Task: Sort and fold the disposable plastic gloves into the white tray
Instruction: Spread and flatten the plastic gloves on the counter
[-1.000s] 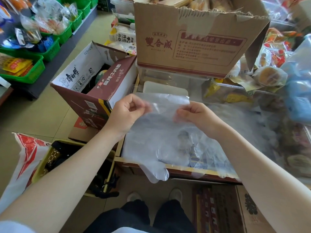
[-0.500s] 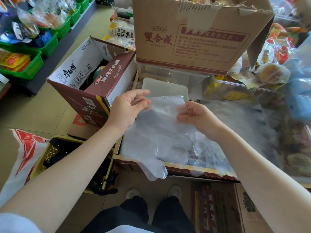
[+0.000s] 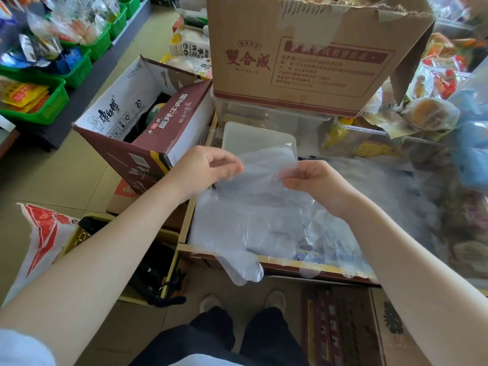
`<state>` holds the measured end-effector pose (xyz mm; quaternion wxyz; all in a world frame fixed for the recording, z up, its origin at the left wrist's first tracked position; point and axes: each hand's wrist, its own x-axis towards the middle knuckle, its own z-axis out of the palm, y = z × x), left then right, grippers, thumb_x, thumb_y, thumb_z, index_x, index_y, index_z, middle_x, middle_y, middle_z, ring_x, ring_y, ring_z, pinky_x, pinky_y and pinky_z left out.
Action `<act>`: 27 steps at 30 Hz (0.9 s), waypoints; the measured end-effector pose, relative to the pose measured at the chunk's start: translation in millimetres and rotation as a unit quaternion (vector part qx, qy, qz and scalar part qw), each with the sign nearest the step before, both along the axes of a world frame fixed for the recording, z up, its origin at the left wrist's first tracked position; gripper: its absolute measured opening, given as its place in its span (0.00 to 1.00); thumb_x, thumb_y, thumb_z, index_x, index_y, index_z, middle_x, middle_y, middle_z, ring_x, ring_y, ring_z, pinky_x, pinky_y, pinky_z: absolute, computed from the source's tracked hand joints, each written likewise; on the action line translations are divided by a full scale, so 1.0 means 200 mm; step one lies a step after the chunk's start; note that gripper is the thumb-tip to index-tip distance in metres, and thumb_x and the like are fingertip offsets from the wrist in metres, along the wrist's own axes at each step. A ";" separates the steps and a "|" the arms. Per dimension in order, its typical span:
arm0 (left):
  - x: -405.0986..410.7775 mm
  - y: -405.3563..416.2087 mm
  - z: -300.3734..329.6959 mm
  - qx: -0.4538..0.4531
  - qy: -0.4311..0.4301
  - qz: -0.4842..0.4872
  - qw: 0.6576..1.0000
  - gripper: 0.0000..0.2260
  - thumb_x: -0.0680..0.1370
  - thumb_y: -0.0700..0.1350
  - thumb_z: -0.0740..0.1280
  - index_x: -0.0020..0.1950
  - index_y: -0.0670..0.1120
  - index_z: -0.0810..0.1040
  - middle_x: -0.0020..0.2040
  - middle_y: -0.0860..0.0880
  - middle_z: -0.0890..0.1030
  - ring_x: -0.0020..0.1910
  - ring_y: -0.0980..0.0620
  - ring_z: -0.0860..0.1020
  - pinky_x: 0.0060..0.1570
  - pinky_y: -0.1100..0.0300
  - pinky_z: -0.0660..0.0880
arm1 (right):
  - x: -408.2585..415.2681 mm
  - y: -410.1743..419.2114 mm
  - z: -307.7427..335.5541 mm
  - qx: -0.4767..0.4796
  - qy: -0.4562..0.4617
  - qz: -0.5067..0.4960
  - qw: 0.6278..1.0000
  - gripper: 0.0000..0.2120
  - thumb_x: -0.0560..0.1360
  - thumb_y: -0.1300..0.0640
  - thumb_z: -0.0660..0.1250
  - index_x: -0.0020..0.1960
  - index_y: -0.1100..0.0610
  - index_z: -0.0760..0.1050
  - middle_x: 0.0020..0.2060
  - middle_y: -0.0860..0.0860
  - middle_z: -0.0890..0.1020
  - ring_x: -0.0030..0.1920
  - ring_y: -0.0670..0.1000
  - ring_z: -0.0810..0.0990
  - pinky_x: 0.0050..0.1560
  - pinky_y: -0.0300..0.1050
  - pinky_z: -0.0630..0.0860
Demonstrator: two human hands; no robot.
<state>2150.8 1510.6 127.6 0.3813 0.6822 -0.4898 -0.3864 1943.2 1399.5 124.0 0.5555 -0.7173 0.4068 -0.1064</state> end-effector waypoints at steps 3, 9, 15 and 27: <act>0.01 -0.05 0.06 0.061 -0.084 -0.082 0.991 0.08 0.74 0.47 0.71 0.52 0.51 0.82 0.48 0.57 0.82 0.48 0.66 0.78 0.43 0.79 0.70 | 0.02 -0.01 0.04 -0.055 0.062 0.062 0.995 0.12 0.73 0.68 0.68 0.44 0.50 0.81 0.46 0.51 0.84 0.47 0.50 0.81 0.54 0.42 0.75; -0.06 -0.11 0.06 0.042 -0.105 -0.123 0.986 0.06 0.75 0.45 0.70 0.50 0.46 0.83 0.47 0.51 0.84 0.45 0.59 0.80 0.45 0.74 0.71 | 0.06 0.01 0.08 -0.109 0.085 0.115 0.984 0.11 0.71 0.67 0.69 0.49 0.53 0.81 0.39 0.51 0.79 0.36 0.48 0.72 0.41 0.42 0.71; -0.07 -0.08 0.00 -0.036 -0.103 -0.048 0.993 0.03 0.71 0.42 0.73 0.42 0.43 0.83 0.38 0.50 0.82 0.38 0.62 0.78 0.42 0.72 0.72 | 0.01 0.00 0.04 -0.096 0.107 0.106 0.984 0.10 0.71 0.51 0.71 0.50 0.53 0.79 0.46 0.47 0.83 0.49 0.52 0.81 0.54 0.50 0.77; 0.00 -0.01 -0.10 -0.105 -0.173 0.215 0.955 0.12 0.78 0.46 0.64 0.58 0.41 0.73 0.52 0.48 0.72 0.54 0.51 0.71 0.52 0.64 0.65 | 0.10 0.16 -0.01 -0.599 0.087 0.011 0.796 0.04 0.70 0.62 0.63 0.37 0.59 0.72 0.27 0.51 0.75 0.21 0.56 0.70 0.21 0.37 0.63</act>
